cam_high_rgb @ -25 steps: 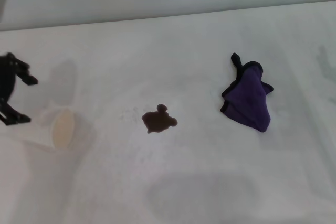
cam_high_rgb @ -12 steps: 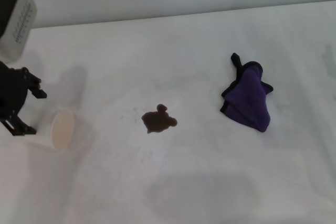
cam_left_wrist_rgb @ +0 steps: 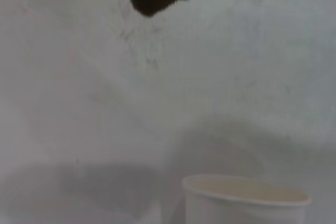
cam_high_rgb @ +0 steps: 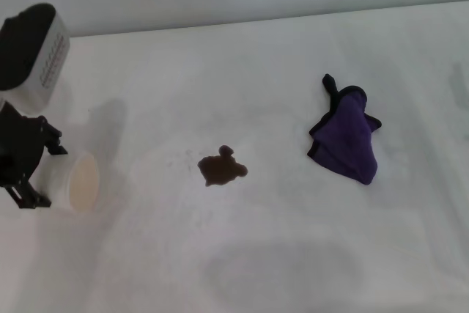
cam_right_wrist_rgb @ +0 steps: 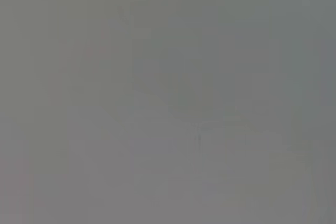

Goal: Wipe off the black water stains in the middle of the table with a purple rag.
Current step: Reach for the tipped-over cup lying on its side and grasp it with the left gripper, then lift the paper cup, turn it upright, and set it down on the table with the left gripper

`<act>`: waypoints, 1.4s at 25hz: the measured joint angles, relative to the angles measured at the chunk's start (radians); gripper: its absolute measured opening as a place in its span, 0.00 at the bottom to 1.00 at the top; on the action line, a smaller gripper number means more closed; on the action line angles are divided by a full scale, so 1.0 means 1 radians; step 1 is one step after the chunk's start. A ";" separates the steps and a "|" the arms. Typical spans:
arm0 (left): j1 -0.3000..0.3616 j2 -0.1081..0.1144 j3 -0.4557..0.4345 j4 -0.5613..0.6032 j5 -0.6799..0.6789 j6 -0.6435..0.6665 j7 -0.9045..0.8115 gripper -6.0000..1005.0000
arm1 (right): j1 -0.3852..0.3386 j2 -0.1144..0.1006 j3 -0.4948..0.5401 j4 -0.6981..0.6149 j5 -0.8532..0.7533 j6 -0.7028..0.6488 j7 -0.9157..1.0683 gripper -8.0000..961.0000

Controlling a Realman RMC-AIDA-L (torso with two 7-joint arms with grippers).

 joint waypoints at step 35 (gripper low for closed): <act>0.081 0.001 -0.001 -0.040 -0.585 -0.025 -0.293 0.68 | -0.037 -0.004 0.003 -0.010 -0.004 0.007 0.002 0.87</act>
